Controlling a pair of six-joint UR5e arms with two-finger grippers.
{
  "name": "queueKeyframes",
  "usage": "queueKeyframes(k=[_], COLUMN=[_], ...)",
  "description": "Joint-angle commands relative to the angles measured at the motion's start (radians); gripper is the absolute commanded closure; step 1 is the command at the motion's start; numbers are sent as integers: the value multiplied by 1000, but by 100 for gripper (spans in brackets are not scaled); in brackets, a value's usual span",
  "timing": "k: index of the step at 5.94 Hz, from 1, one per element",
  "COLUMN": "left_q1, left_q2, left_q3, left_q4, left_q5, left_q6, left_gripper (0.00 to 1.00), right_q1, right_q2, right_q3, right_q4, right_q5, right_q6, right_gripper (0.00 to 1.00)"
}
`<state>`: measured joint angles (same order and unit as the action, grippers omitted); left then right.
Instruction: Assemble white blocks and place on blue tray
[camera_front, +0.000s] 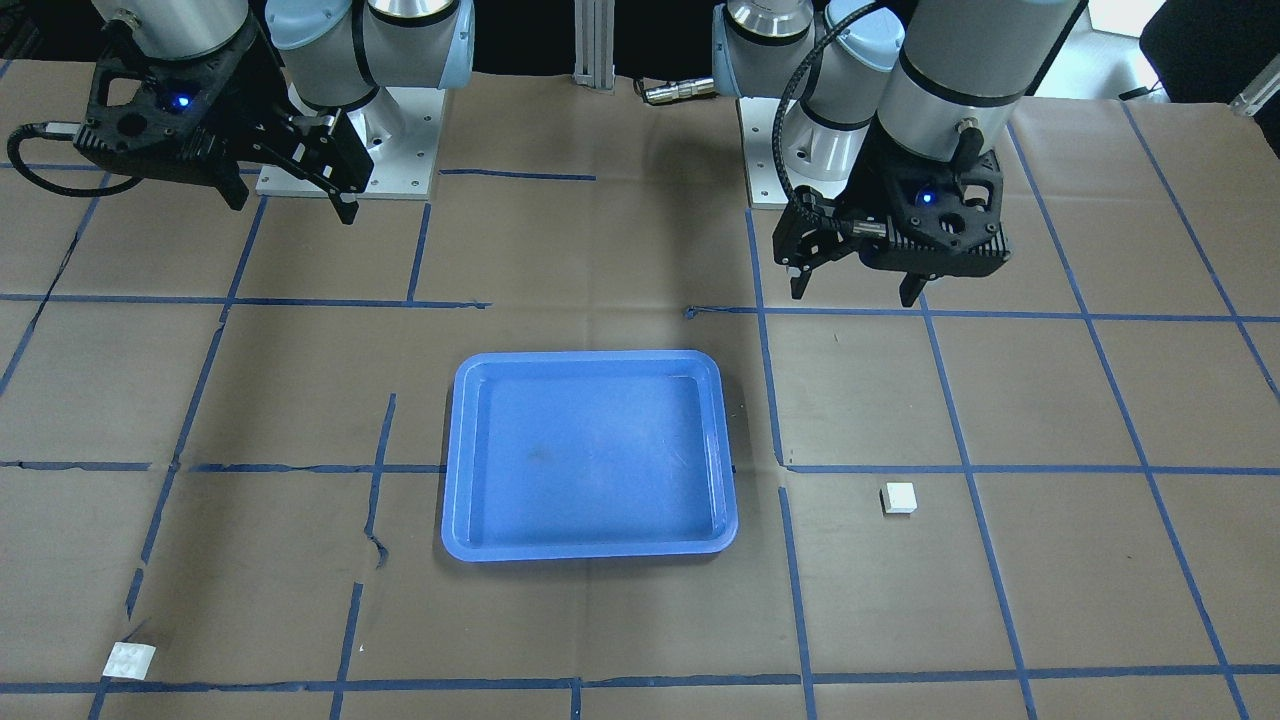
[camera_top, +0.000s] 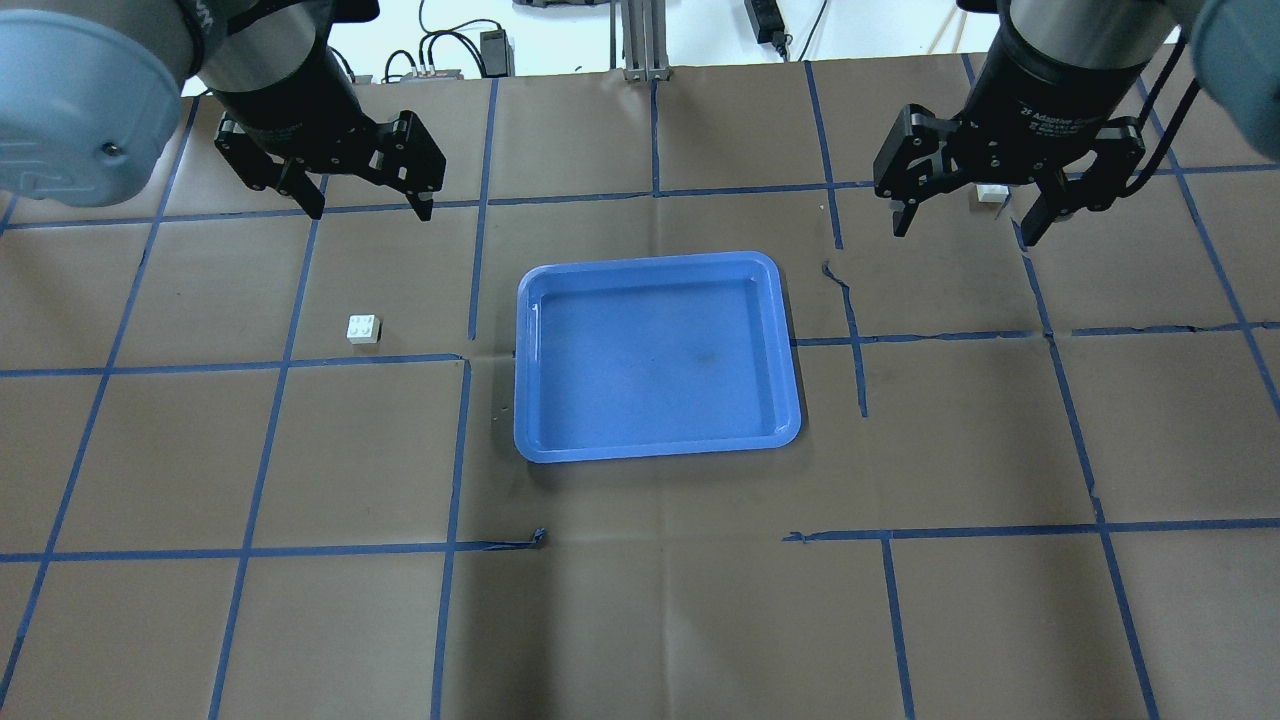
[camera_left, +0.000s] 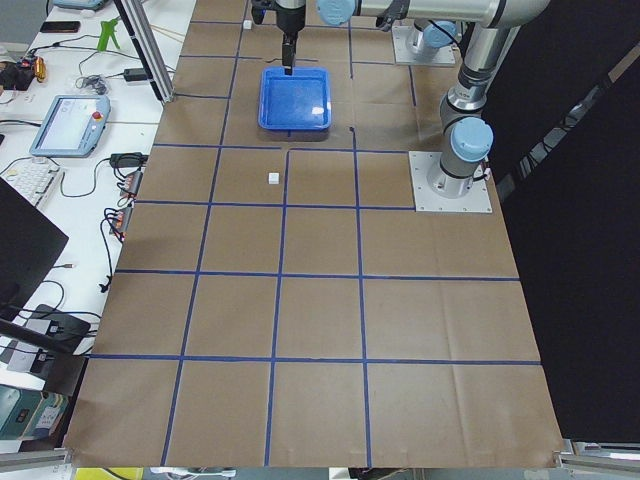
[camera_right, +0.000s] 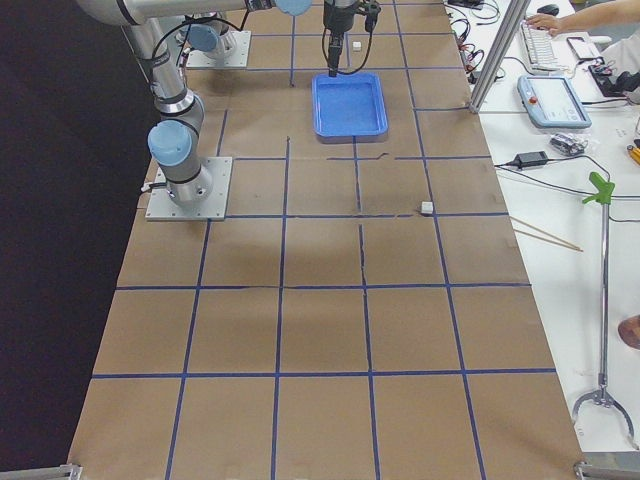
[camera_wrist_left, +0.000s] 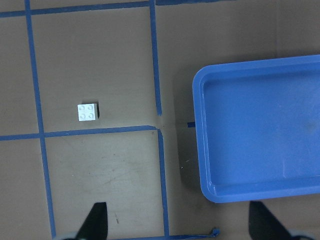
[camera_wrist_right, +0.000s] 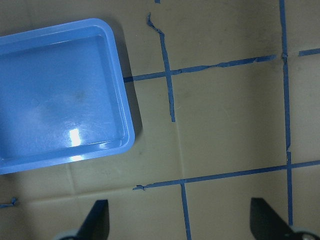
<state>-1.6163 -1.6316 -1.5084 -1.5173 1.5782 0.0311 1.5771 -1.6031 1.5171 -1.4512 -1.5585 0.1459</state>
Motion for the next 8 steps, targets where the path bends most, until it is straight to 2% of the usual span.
queueKeyframes(k=[1,3,5,7,8], left_q1=[-7,44,217,242,254], left_q2=[37,29,-130,-287,-347], left_q3=[-53,-72,-76,-127,-192], left_q4=[-3,-3,88,291,471], left_q5=[2,0,-9,-4,-12], left_q6=[-2,7,161,251,265], left_gripper=[1,1,1,1,2], right_q1=[0,0,0,0,-5], right_q2=[0,0,0,2,2], right_q3=[0,0,0,0,0], right_q4=[0,0,0,2,6], right_q5=[0,0,0,-2,-2], right_q6=[-2,-2,-2,-5,-41], right_gripper=[0,0,0,0,0])
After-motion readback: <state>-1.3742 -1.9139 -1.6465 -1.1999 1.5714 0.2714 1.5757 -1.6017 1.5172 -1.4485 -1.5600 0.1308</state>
